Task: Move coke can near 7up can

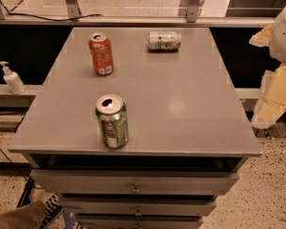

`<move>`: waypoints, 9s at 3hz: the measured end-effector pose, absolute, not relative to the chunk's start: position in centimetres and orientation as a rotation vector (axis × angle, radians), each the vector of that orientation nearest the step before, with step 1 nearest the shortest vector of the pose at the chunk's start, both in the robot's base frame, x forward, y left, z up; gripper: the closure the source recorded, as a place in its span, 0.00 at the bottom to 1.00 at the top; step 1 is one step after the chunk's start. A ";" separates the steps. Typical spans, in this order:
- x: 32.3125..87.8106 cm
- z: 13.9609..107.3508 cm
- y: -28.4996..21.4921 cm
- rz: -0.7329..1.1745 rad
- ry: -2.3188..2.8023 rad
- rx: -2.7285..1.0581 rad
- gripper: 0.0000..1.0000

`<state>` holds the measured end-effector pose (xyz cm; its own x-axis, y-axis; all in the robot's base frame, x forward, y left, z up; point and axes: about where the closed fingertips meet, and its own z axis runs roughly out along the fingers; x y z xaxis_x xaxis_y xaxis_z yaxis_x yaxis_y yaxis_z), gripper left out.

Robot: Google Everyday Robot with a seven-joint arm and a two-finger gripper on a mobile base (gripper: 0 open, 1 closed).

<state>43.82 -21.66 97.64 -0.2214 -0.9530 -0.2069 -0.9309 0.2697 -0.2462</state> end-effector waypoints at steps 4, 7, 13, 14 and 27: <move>49.4 95.1 -15.0 0.105 2.015 -1.584 0.00; 55.6 91.0 -1.2 0.431 1.790 -1.422 0.00; 66.2 88.9 7.5 0.621 1.587 -1.042 0.00; 67.7 87.5 10.4 0.677 1.566 -1.005 0.00; 73.6 93.4 -20.7 0.121 1.574 -0.478 1.00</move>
Offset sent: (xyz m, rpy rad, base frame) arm 0.0151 0.0106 -0.0063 0.0639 -0.0509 0.0032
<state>73.56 -20.72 93.36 0.0118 -0.2249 -0.9743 -0.3716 0.9036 -0.2131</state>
